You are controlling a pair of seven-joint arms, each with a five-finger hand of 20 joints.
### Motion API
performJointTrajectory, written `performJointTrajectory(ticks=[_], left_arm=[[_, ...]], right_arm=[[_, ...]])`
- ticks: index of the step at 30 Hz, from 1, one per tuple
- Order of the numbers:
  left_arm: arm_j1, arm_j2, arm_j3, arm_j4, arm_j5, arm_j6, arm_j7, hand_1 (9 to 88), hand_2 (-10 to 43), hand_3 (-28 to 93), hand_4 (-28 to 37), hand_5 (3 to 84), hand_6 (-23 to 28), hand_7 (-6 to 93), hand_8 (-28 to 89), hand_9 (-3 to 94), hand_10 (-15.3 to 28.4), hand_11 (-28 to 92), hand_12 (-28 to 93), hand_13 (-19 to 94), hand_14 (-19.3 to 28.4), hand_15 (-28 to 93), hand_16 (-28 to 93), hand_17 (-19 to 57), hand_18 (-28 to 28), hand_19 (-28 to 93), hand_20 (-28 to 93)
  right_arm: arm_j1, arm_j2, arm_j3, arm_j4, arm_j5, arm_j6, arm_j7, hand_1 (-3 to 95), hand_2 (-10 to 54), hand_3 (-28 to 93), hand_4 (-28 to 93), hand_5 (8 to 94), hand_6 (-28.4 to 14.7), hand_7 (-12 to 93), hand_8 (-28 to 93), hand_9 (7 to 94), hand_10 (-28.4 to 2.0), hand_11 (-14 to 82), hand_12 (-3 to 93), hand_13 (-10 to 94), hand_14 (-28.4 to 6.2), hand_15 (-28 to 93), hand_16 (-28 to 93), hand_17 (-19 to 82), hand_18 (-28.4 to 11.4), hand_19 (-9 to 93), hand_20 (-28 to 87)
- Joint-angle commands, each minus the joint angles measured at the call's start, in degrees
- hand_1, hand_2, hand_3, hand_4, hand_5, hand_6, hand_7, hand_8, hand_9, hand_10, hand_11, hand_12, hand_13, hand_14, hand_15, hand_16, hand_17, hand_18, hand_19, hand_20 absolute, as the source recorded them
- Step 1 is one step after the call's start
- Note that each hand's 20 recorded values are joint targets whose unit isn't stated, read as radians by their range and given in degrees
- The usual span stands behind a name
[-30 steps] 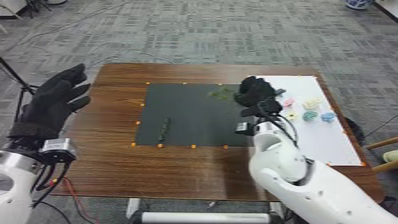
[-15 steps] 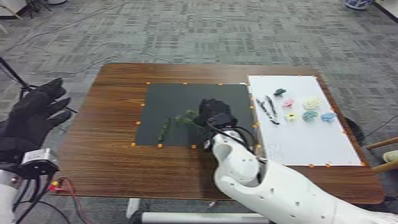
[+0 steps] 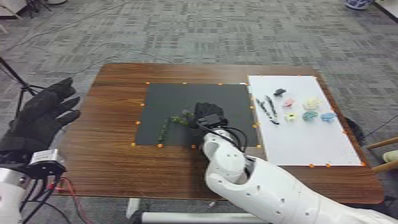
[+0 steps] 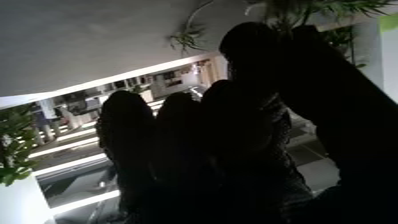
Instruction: Arrange flowers
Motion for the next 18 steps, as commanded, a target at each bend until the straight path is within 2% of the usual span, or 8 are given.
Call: performJointTrajectory(ticks=[1,5,6,8,12,18], left_arm=[[0.8,-0.80,-0.04,-0.50,0.26,-0.78,-0.51,23.0,-5.7,67,-28.3,19.5,1.5,19.4,-9,13.7,8.5,17,20,4,11.4,40,-4,-12.5,18.3,37,12],[0.4,-0.77,0.16,-0.46,0.34,-1.06,-0.81,23.1,-5.6,67,-28.3,19.4,1.4,19.5,-9,13.7,8.4,17,20,4,11.3,40,-4,-12.5,18.3,37,12],[0.4,-0.72,0.05,-0.51,0.37,-0.87,-0.82,23.0,-5.6,67,-28.3,19.4,1.4,19.5,-9,13.7,8.4,17,20,4,11.4,40,-4,-12.5,18.3,37,12],[0.5,-0.62,-0.56,-0.59,0.38,-0.76,-0.87,23.0,-5.6,67,-28.3,19.4,1.4,19.5,-9,13.8,8.4,17,20,4,11.4,40,-4,-12.5,18.3,37,12],[0.5,-0.29,-1.65,-0.60,0.46,-0.08,0.01,23.0,-5.6,67,-28.3,19.5,1.4,19.5,-9,13.8,8.4,17,20,4,11.5,40,-4,-12.5,18.3,37,12],[0.8,-0.78,-1.76,-0.77,0.45,-0.06,0.06,23.0,-5.6,67,-28.3,19.4,1.5,19.6,-9,13.8,8.5,17,20,4,11.4,40,-4,-12.5,18.3,37,12]], right_arm=[[-3.0,-0.7,1.7,-2.0,0.4,-2.7,-1.5,34.3,-8.7,87,-8,80.3,2.8,51,26,86.0,-7.8,63.5,55.5,81,-8.6,82,44,49,-24.0,93,70],[-4.7,-0.3,3.8,-3.6,2.6,-4.5,-3.3,30.2,-5.4,85,-16,82.9,1.9,44,19,86.1,-7.8,62.2,54.6,81,-8.5,82,44,49,-24.0,93,70],[-5.0,0.1,4.3,-4.3,3.5,-4.2,-3.8,25.8,-3.7,85,-18,83.1,1.4,44,4,85.8,-7.9,61.3,54.5,81,-8.5,81,45,49,-24.1,93,70],[-5.8,0.8,5.8,-5.9,4.8,-3.2,-5.4,18.5,0.8,81,-20,81.8,0.0,42,-7,83.9,-8.7,60.1,53.6,79,-9.3,80,45,47,-24.2,93,69],[-4.8,3.1,6.3,-8.5,6.3,2.1,-6.8,12.3,5.4,75,-22,75.7,-1.8,31,-8,80.2,-10.5,58.5,51.9,76,-10.5,79,45,43,-24.1,93,67],[-1.1,8.2,5.0,-12.0,5.8,5.7,-6.4,12.3,6.3,76,-21,65.4,-3.8,25,-7,71.2,-13.8,58.5,51.3,66,-13.8,79,45,34,-24.2,93,61]])
